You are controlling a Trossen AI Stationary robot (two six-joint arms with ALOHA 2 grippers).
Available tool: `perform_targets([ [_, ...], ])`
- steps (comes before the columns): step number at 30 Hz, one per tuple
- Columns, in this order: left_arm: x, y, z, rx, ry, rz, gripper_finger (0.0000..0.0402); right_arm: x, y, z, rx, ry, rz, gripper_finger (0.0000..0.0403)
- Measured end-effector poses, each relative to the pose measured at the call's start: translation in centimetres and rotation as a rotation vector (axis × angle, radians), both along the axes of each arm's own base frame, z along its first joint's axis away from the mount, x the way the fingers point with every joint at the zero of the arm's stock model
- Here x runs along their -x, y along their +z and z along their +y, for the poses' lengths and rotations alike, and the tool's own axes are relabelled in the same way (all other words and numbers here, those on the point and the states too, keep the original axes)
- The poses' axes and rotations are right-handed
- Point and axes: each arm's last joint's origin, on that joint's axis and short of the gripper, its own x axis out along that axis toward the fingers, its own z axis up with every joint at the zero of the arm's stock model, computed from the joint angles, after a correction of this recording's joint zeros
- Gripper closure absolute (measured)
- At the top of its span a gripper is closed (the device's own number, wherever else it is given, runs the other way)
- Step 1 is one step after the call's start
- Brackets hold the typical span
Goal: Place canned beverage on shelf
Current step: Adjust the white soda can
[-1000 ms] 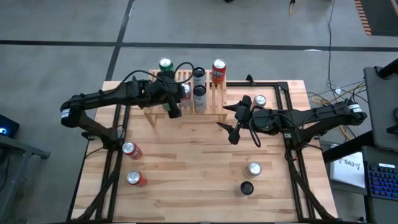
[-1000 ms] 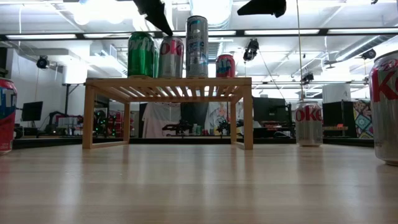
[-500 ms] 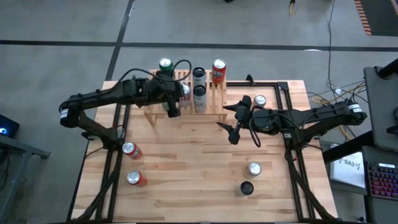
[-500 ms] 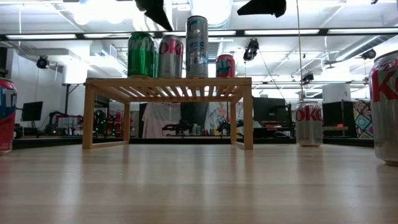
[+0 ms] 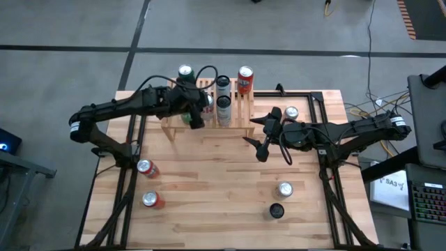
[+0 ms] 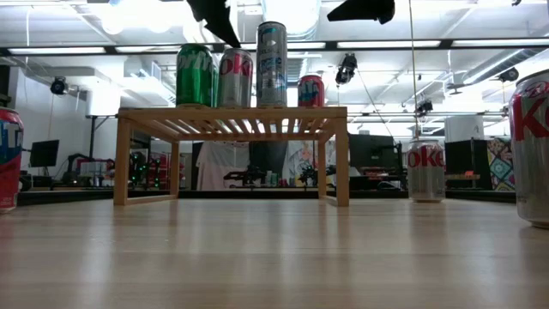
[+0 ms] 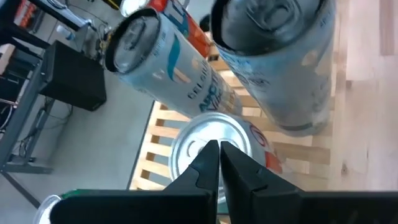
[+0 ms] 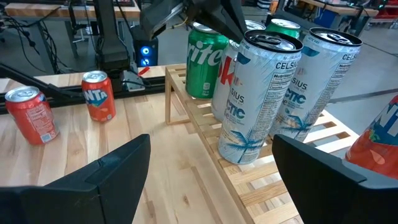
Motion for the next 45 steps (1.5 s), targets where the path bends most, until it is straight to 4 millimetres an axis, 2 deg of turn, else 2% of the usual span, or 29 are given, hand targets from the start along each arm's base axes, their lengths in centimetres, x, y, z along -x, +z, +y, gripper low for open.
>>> perform_targets([
  [28, 0.5, 0.1, -1.2, 0.061, -0.03, -0.006, 0.0401, 0.0, 0.0, 0.0, 0.0, 0.001, 0.001, 0.0078],
  [45, 0.1, 0.4, -0.9, 0.017, -0.044, -0.042, 0.0401, 0.0, -0.3, 0.0, 0.0, 0.0, 0.007, 0.0078],
])
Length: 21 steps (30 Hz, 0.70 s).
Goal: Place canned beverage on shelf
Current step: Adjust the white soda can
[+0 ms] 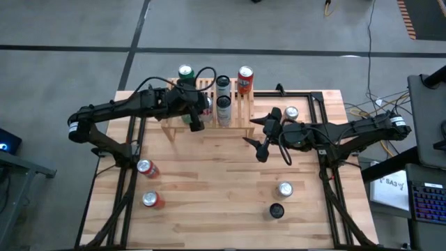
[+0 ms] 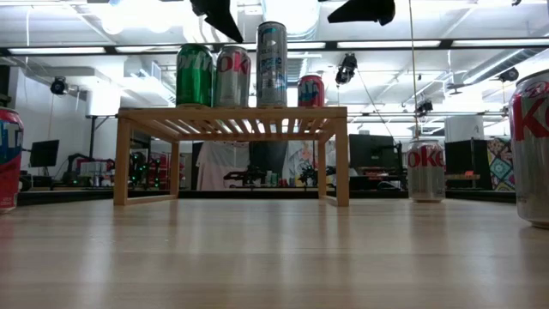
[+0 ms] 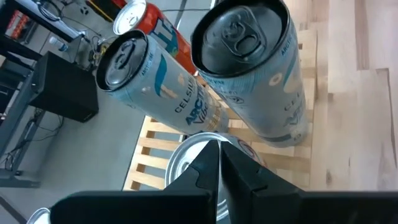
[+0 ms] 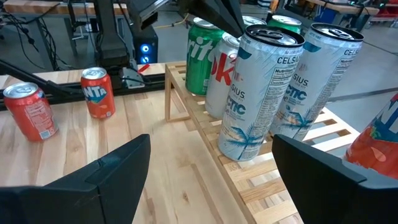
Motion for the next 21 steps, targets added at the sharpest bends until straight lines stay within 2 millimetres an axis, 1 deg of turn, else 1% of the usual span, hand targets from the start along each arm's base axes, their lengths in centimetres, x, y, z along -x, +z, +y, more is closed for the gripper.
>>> perform_targets([
  [12, 0.29, -0.61, -0.03, 0.01, 0.003, 0.056, 0.0401, 0.01, -0.17, 0.0, -0.008, -0.002, 0.002, 0.0078],
  [21, 0.3, -0.58, -0.2, 0.029, -0.056, 0.061, 0.0401, 0.01, -0.19, 0.01, -0.01, -0.002, 0.002, 0.0078],
])
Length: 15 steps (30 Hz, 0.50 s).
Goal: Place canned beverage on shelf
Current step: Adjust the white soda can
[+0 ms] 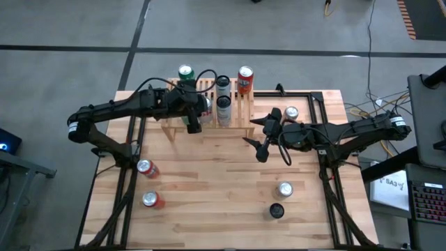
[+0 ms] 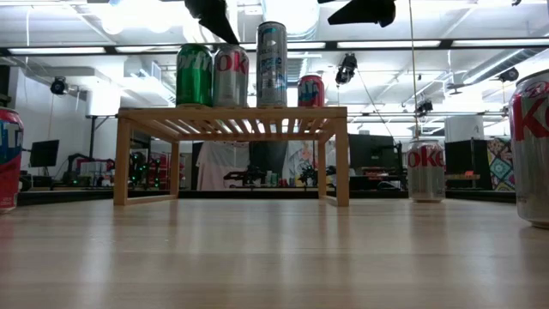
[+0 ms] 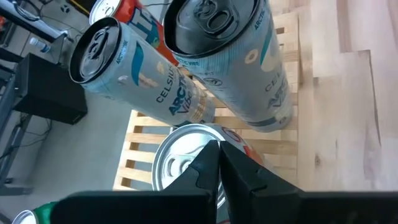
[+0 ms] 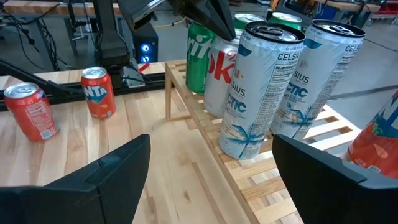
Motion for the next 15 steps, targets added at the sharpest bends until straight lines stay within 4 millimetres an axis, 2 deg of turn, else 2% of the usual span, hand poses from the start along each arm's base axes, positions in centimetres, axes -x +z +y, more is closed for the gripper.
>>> perform_targets([
  [15, -0.05, 0.26, -0.02, -0.015, -0.02, -0.017, 0.0401, 0.0, -0.03, 0.0, -0.002, 0.0, 0.0, 0.0078],
])
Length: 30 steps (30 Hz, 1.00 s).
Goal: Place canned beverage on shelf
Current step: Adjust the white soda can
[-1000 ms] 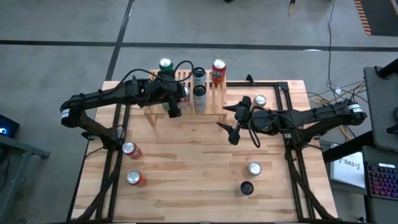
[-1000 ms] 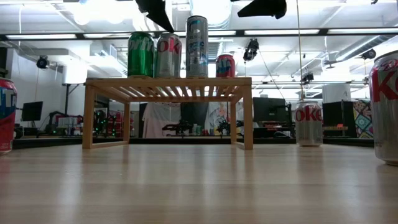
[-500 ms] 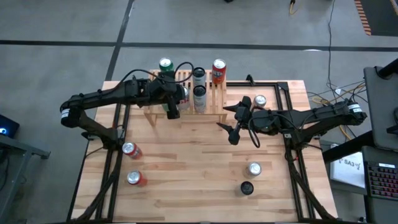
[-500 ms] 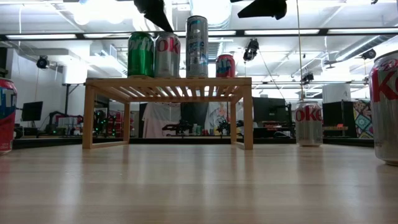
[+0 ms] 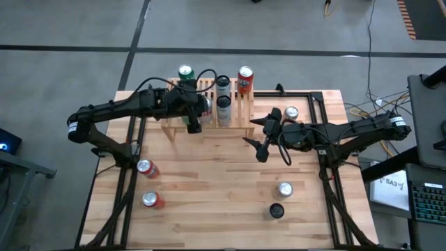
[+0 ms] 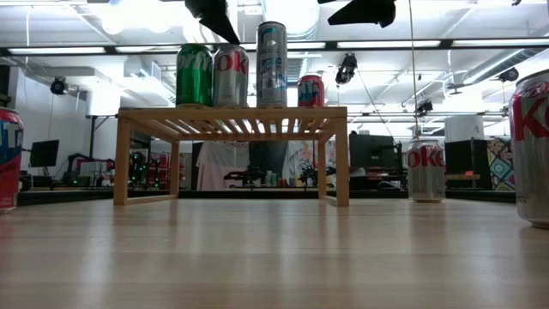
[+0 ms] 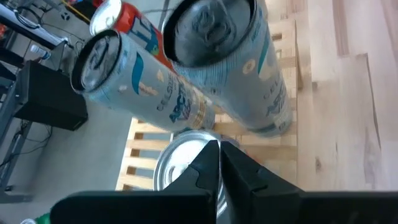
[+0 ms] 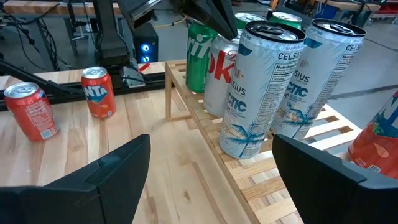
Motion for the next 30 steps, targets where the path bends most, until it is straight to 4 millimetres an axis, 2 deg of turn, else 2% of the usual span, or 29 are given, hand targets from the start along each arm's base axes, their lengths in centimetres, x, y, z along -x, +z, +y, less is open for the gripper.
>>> perform_targets([
  [15, -0.08, -0.1, 0.03, 0.014, 0.015, -0.012, 0.0401, 0.0, -0.02, 0.0, 0.0, 0.0, 0.001, 0.0078],
  [23, 0.03, -0.2, -0.15, 0.029, -0.043, 0.012, 0.0401, 0.0, -0.01, -0.01, 0.0, 0.0, 0.001, 0.0078],
  [30, 0.38, 0.06, 0.04, -0.014, 0.022, 0.017, 0.0401, 0.0, -0.02, 0.0, 0.0, 0.0, 0.001, 0.0078],
])
